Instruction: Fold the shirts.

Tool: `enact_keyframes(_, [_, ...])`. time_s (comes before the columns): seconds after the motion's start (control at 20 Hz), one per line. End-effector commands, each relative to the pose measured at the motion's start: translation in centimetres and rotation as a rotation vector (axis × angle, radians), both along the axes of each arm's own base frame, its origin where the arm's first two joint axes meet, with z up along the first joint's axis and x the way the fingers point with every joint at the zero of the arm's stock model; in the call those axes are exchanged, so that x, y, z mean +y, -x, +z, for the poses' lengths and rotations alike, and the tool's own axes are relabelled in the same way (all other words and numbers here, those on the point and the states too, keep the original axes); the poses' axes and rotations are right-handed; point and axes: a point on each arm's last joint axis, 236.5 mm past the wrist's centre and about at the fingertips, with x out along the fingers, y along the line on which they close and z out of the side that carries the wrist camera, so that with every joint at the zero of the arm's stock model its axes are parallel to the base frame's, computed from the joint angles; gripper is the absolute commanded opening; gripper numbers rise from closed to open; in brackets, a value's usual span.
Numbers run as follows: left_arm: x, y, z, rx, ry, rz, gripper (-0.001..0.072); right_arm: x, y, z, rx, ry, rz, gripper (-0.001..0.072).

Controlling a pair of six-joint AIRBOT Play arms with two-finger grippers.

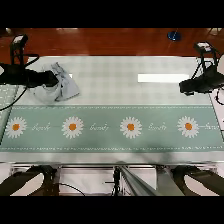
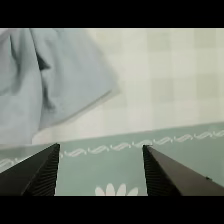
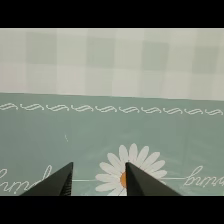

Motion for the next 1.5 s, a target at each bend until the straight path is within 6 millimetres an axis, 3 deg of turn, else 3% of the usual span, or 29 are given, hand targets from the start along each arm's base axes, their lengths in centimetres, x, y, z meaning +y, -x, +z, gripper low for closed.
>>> enact_keyframes(0.0, [0.2,-2.6,1.2,-0.105,0.011,0.032,0.0617,0.0,0.0,0.0,-0.001,0.000,0.000,0.0379])
enact_keyframes(0.1, [0.6,-3.9,-0.4,-0.063,0.006,0.037,0.0628,0.1,0.0,0.0,0.000,-0.004,0.000,0.0379])
enact_keyframes(0.15, [0.6,-4.7,-1.8,-0.031,0.003,0.037,0.0720,0.2,0.0,0.0,0.001,-0.009,0.000,0.0379])
enact_keyframes(0.35, [2.2,-8.3,-6.5,0.047,-0.086,0.028,0.0720,1.2,0.1,-0.2,0.007,-0.052,0.004,0.0379])
enact_keyframes(0.55, [6.0,-11.8,-8.1,0.042,-0.285,0.007,0.0720,2.0,0.2,-0.3,0.008,-0.086,0.009,0.0379])
enact_keyframes(0.75, [8.1,-13.7,-10.5,0.069,-0.364,0.005,0.0720,2.0,0.0,-0.2,0.000,-0.087,0.010,0.0379])
enact_keyframes(0.95, [10.0,-13.6,-12.8,0.125,-0.322,0.093,0.0720,2.0,0.0,-0.3,0.001,-0.087,0.010,0.0379])
enact_keyframes(1.2, [10.2,-12.7,-15.5,0.200,-0.326,0.082,0.0720,2.0,0.0,-0.3,0.002,-0.087,0.010,0.0379])
enact_keyframes(1.45, [10.1,-8.7,-20.5,0.423,-0.331,0.046,0.0720,2.0,0.0,-0.3,0.002,-0.086,0.010,0.0379])
